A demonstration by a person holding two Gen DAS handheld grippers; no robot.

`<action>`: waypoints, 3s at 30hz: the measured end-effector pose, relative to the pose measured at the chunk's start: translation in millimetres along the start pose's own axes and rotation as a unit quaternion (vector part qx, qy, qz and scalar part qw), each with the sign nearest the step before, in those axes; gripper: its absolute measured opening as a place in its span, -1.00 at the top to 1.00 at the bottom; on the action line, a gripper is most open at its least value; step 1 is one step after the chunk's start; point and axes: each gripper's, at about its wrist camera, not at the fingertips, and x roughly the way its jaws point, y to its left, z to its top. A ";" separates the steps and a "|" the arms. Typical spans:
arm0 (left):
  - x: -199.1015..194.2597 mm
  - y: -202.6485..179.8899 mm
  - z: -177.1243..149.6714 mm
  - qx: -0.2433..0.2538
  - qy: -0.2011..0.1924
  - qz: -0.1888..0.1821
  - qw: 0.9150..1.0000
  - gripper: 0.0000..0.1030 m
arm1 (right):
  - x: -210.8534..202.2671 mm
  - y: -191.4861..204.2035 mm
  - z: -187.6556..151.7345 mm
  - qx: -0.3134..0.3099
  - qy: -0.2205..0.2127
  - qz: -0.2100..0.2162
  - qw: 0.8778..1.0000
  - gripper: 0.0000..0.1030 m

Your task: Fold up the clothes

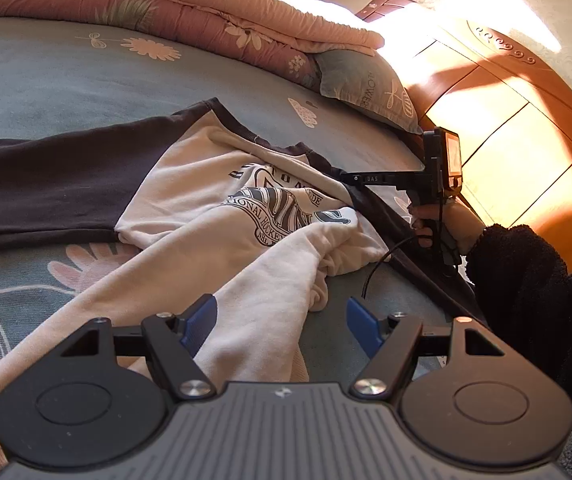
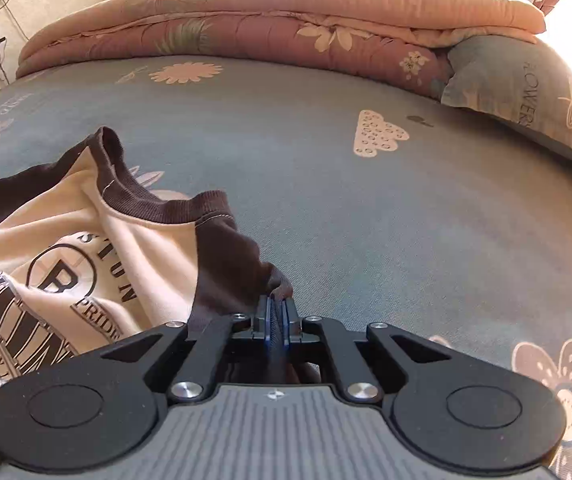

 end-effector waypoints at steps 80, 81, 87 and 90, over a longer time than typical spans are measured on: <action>114.5 151.3 153.0 0.124 -0.008 0.101 0.987 -0.07 | 33.3 168.2 -4.8 -0.011 0.047 0.191 0.980 0.45; 118.9 155.7 154.8 0.115 0.001 0.107 0.988 -0.07 | 33.7 168.0 -4.9 -0.010 0.047 0.192 0.980 0.45; 128.8 142.1 130.8 0.174 0.030 0.120 0.977 -0.07 | 33.4 167.5 -7.2 -0.008 0.043 0.194 0.980 0.45; 131.0 131.8 121.5 0.209 0.028 0.141 0.967 -0.07 | 33.3 165.8 -8.3 -0.004 0.041 0.196 0.980 0.45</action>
